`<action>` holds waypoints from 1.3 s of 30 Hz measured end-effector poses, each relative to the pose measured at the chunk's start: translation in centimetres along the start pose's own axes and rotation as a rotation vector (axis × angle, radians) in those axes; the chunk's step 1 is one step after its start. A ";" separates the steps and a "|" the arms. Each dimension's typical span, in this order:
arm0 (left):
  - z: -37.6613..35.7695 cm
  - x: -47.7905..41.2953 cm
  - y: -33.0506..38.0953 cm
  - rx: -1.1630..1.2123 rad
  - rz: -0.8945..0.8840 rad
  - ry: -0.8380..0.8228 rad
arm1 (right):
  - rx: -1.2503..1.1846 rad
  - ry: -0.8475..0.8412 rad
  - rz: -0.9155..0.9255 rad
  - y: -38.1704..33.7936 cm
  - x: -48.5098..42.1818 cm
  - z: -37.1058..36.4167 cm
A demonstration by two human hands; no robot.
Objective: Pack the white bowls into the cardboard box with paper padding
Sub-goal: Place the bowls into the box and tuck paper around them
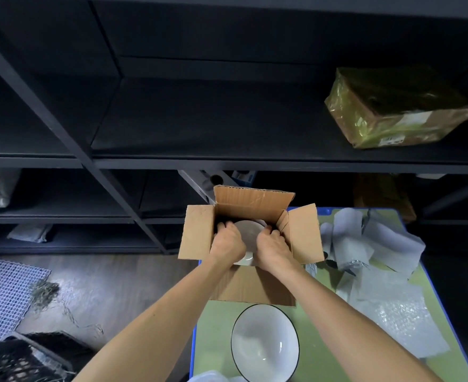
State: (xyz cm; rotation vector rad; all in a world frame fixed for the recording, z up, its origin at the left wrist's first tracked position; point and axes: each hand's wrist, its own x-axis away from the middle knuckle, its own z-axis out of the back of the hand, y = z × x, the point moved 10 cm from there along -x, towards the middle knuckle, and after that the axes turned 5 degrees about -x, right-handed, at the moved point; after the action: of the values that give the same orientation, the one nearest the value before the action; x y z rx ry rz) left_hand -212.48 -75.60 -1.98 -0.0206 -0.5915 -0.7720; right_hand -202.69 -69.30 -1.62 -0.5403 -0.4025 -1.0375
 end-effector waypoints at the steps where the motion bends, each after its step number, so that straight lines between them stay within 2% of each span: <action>1: 0.0 0.1 0.2 -0.017 -0.012 -0.014 | 0.005 -0.002 -0.001 0.0 0.0 0.0; 6: 0.4 0.5 1.1 -0.155 -0.125 -0.034 | 0.037 -0.017 -0.006 -0.3 0.2 0.4; 9: 0.8 1.5 1.7 -0.280 -0.199 0.003 | 0.123 0.018 0.070 -1.0 0.7 1.0; 12: 2.1 2.7 2.3 -0.465 -0.277 0.085 | 0.257 0.060 0.177 -1.4 1.2 2.2; 16: 5.1 3.9 2.4 -0.730 -0.399 0.217 | 0.462 0.032 0.313 -1.8 1.7 2.6; 19: 5.3 4.0 1.9 -0.834 -0.465 0.226 | 0.680 0.060 0.379 -2.3 1.8 2.6; 24: 4.3 3.7 2.2 -0.857 -0.500 0.221 | 0.851 0.041 0.395 -2.2 1.4 2.3; 39: 3.3 1.9 2.1 -0.829 -0.511 0.240 | 0.795 0.088 0.429 -3.1 0.6 2.4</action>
State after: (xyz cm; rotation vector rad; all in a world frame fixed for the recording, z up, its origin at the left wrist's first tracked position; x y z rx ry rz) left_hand -211.69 -74.55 2.12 -0.5489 -0.0054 -1.4538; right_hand -205.29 -69.50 1.37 0.1360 -0.5500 -0.4219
